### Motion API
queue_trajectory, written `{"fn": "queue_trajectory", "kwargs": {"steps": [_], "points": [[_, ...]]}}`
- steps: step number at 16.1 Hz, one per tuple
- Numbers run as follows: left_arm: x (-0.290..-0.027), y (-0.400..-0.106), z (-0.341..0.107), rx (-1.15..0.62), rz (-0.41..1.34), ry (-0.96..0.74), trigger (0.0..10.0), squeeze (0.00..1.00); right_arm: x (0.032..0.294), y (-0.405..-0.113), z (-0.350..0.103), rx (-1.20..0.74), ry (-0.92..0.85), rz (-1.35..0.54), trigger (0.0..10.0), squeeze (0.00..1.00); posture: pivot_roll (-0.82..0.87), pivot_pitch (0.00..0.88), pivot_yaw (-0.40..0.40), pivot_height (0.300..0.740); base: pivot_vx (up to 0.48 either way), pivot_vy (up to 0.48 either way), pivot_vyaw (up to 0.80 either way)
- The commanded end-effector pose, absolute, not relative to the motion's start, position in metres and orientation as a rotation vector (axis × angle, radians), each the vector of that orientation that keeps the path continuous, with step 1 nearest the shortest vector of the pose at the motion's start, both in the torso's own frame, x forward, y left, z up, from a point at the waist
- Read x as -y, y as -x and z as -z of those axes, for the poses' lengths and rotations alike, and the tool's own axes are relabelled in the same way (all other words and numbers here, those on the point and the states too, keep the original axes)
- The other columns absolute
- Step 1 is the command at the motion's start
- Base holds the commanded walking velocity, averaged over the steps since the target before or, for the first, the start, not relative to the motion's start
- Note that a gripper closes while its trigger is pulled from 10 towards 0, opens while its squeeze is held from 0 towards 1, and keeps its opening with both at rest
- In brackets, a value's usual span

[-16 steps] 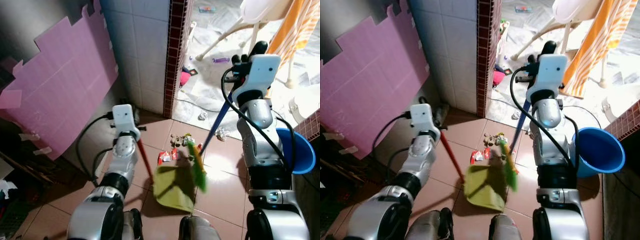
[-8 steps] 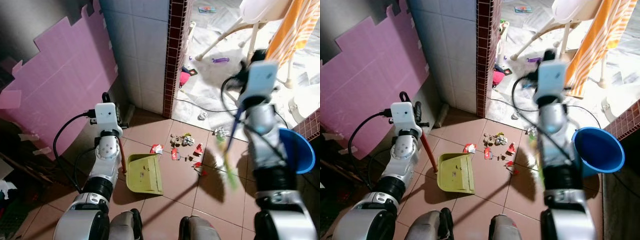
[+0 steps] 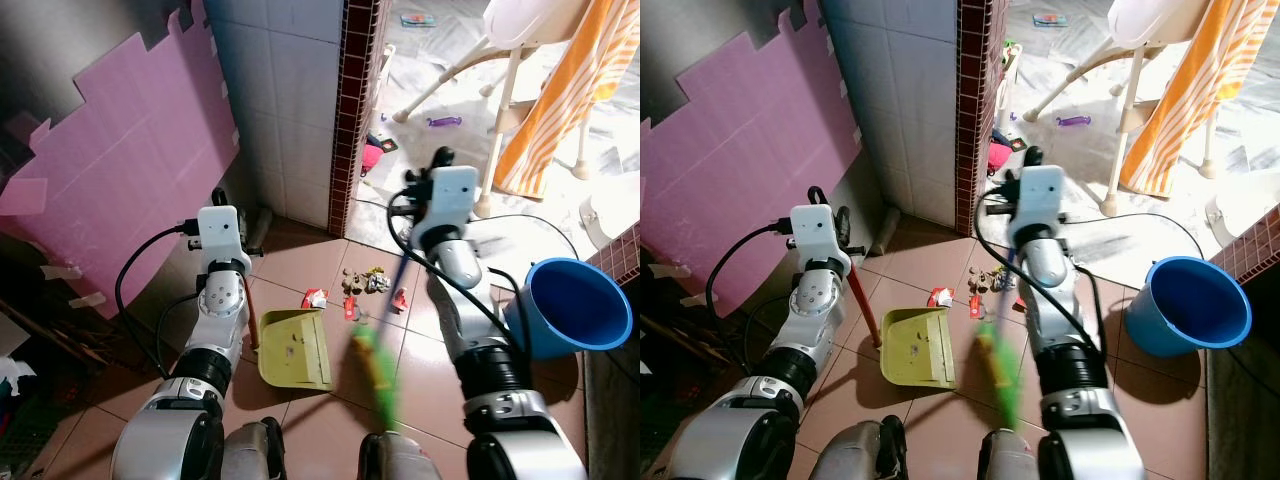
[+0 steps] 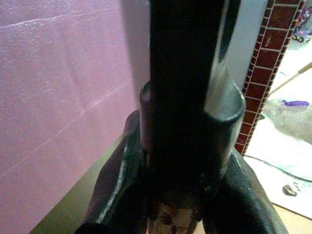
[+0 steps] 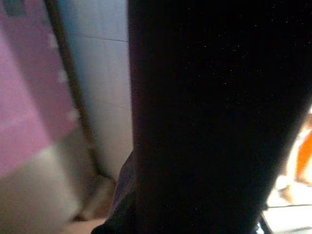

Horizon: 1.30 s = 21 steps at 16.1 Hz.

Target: Sweep floor

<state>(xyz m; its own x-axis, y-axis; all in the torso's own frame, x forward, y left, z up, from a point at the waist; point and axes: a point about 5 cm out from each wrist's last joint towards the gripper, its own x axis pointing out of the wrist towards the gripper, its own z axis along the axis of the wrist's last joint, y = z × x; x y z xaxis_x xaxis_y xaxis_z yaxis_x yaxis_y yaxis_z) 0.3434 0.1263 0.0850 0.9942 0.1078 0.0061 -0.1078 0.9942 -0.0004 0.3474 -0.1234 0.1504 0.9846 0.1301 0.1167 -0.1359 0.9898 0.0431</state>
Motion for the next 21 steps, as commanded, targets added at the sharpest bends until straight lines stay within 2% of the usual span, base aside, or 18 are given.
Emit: {"fn": "queue_trajectory", "kwargs": {"steps": [1, 3, 6, 10, 11, 13, 16, 19, 21], "points": [[-0.121, -0.337, -0.068, -0.086, -0.08, 0.007, 10.0, 0.0, 0.117, -0.349, -0.163, 0.127, -0.162, -0.171, 10.0, 0.0, -0.11, 0.159, 0.03, 0.74, 0.0, 0.0, 0.0], [-0.119, -0.338, -0.068, -0.094, -0.061, 0.025, 10.0, 0.0, 0.118, -0.352, -0.173, 0.121, -0.263, -0.185, 10.0, 0.0, -0.12, 0.167, 0.026, 0.74, 0.0, 0.0, 0.0], [-0.116, -0.339, -0.067, -0.101, -0.044, 0.036, 10.0, 0.0, 0.127, -0.357, -0.194, 0.166, -0.292, -0.191, 10.0, 0.0, -0.12, 0.167, 0.03, 0.74, 0.0, 0.0, 0.0], [-0.116, -0.339, -0.068, -0.105, -0.038, 0.059, 10.0, 0.0, 0.138, -0.356, -0.224, 0.308, -0.124, -0.179, 10.0, 0.0, -0.12, 0.165, 0.028, 0.74, 0.0, 0.0, 0.0], [-0.115, -0.34, -0.069, -0.096, -0.025, 0.068, 10.0, 0.0, 0.149, -0.356, -0.235, 0.38, -0.039, -0.106, 10.0, 0.0, -0.13, 0.162, 0.027, 0.74, 0.0, 0.0, 0.0], [-0.113, -0.34, -0.071, -0.086, -0.008, 0.083, 10.0, 0.0, 0.162, -0.355, -0.242, 0.424, 0.026, -0.023, 10.0, 0.0, -0.12, 0.16, 0.027, 0.74, 0.0, 0.0, 0.0], [-0.103, -0.342, -0.076, -0.074, 0.096, 0.152, 10.0, 0.0, 0.175, -0.354, -0.232, 0.388, 0.075, 0.032, 10.0, 0.0, -0.13, 0.159, 0.029, 0.74, 0.0, 0.0, 0.0], [-0.103, -0.339, -0.078, -0.039, 0.139, 0.126, 10.0, 0.0, 0.176, -0.348, -0.211, 0.35, 0.13, 0.052, 10.0, 0.0, -0.12, 0.159, 0.032, 0.74, 0.0, 0.0, 0.0], [-0.112, -0.339, -0.08, -0.021, 0.077, 0.076, 10.0, 0.0, 0.172, -0.348, -0.199, 0.311, 0.083, 0.032, 10.0, 0.0, -0.12, 0.16, 0.033, 0.74, 0.0, 0.0, 0.0]]}}
